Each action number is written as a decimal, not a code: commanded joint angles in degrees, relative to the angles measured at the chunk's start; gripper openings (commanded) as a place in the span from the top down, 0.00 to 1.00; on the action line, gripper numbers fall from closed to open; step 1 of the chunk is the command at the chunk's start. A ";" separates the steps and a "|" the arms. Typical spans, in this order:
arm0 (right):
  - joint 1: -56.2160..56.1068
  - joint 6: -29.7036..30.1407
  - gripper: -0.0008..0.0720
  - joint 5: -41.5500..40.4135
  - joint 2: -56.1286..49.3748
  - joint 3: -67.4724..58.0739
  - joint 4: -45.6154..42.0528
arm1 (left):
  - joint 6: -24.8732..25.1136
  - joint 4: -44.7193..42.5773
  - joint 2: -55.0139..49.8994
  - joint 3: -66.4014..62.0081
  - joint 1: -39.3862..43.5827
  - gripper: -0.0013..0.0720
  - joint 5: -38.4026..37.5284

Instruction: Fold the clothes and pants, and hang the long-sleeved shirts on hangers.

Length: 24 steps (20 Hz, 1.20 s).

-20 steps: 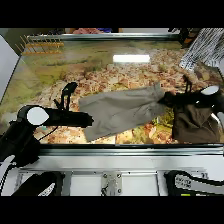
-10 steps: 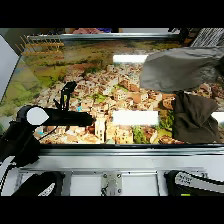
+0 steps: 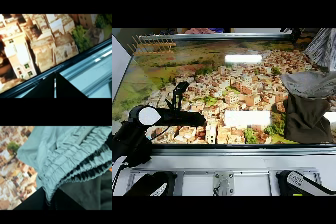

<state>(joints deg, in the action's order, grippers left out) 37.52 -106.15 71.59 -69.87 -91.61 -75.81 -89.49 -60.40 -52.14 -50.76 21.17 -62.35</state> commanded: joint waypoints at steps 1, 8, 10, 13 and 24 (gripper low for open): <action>0.17 -0.61 0.96 10.43 3.87 0.17 -4.96 | 0.04 -0.02 0.04 -0.04 0.02 0.97 -0.02; 0.20 -0.61 0.96 17.14 17.05 23.02 -18.49 | 0.04 0.00 0.04 -0.04 0.04 0.97 -0.70; 0.20 -0.61 0.96 15.69 18.95 29.81 -18.51 | 0.04 0.00 0.04 -0.04 0.04 0.97 -0.74; 0.20 -0.59 0.95 14.16 19.87 36.30 -18.49 | 0.07 -0.02 0.04 -0.04 0.04 0.97 -1.22; -1.73 13.55 0.00 3.61 24.81 22.03 1.03 | 0.09 0.02 0.04 -0.04 0.04 0.97 -3.04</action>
<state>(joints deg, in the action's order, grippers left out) 37.17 -99.11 80.29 -47.48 -64.71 -88.31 -89.34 -60.40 -52.14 -50.76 21.17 -65.36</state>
